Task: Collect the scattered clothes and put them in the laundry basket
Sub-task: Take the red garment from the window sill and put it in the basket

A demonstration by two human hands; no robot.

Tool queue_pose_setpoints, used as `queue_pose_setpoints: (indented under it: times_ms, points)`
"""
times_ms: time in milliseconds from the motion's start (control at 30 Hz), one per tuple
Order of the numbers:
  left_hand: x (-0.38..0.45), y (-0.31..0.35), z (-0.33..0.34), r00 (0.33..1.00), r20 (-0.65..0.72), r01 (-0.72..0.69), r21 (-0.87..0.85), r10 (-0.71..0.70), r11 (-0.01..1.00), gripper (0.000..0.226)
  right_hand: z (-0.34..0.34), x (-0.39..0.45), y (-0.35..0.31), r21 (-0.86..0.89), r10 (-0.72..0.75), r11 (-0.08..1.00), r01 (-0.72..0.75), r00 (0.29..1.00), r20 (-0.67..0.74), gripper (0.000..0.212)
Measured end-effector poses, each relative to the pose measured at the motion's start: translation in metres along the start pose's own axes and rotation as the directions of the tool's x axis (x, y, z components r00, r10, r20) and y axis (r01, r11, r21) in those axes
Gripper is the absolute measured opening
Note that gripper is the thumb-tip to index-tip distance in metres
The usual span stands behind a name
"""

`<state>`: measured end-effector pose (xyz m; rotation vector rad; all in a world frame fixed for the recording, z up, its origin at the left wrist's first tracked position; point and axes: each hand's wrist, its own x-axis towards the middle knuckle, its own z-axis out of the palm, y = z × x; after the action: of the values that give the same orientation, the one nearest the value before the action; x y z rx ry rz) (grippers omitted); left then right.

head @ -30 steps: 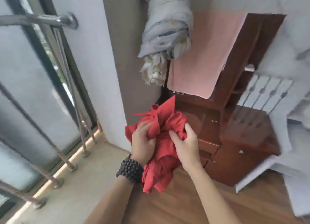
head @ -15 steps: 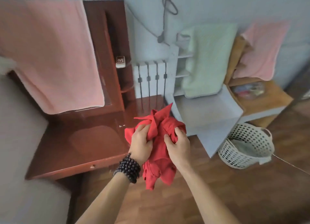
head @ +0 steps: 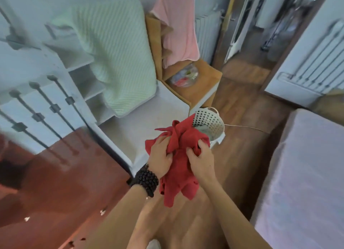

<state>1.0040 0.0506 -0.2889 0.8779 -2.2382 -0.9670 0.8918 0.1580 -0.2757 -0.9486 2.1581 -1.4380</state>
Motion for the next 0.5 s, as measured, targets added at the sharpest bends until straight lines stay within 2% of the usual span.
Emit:
queue_pose_setpoints:
  times_ms: [67, 200, 367, 500]
  points:
    - [0.034, 0.002, 0.022, 0.997, 0.054, -0.057, -0.022, 0.058, 0.998, 0.042, -0.014, 0.022, 0.009, 0.015, 0.053, 0.999, -0.052, 0.996, -0.069, 0.01]
    - [0.089, 0.013, 0.068, 0.987, 0.136, -0.076, -0.072, 0.086, 0.994, 0.035, -0.044, 0.065, 0.02, 0.045, 0.132, 0.991, -0.127, 0.979, -0.158, 0.037]
    - [0.16, 0.021, 0.126, 0.974, 0.203, -0.087, -0.096, 0.105, 0.992, 0.034, -0.077, 0.131, 0.053, 0.074, 0.215, 0.976, -0.204, 0.957, -0.196, 0.017]
    - [0.222, 0.017, 0.175, 0.967, 0.249, -0.034, -0.108, 0.06, 0.994, 0.036, -0.099, 0.206, 0.1, 0.116, 0.268, 0.961, -0.251, 0.948, -0.173, 0.016]
